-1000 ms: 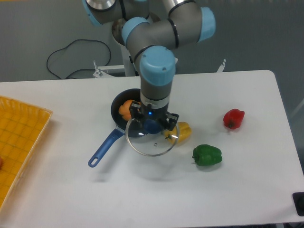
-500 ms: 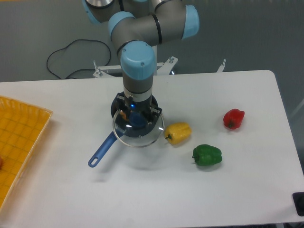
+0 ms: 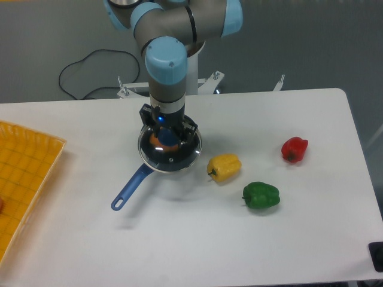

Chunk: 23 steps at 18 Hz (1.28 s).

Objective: Close the pot lid
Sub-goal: 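Lower the glass lid onto the saucepan rim, then hold the lid seated on the saucepan, pressing it down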

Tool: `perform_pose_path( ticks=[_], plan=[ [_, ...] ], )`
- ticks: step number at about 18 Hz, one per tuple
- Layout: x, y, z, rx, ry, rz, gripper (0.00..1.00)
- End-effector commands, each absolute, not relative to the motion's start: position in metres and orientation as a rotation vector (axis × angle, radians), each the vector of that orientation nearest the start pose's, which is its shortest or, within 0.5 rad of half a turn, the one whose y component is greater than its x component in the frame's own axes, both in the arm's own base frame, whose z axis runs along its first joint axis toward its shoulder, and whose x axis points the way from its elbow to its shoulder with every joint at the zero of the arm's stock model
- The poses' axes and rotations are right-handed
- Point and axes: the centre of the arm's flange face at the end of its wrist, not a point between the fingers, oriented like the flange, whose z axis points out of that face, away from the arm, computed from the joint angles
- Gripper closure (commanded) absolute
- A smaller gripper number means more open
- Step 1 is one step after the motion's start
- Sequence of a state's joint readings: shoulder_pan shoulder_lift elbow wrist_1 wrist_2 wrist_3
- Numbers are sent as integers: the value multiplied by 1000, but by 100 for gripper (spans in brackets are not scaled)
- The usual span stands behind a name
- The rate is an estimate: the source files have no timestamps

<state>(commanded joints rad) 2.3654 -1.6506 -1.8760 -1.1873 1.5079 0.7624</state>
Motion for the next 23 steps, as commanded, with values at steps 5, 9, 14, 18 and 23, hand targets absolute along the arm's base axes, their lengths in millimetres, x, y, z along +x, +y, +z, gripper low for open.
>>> perform_pose_path(
  ticks=[5,9,14,18,23],
  plan=[
    [-252,441,334,-3093,-43,-64,53],
    [-250,435,331,-3096,-19,-68,53],
    [-248,431,328,-3100,-19,-75,53],
    [-244,423,322,-3097,0,-70,53],
    [-243,412,316,-3087,10,-60,53]
  ],
)
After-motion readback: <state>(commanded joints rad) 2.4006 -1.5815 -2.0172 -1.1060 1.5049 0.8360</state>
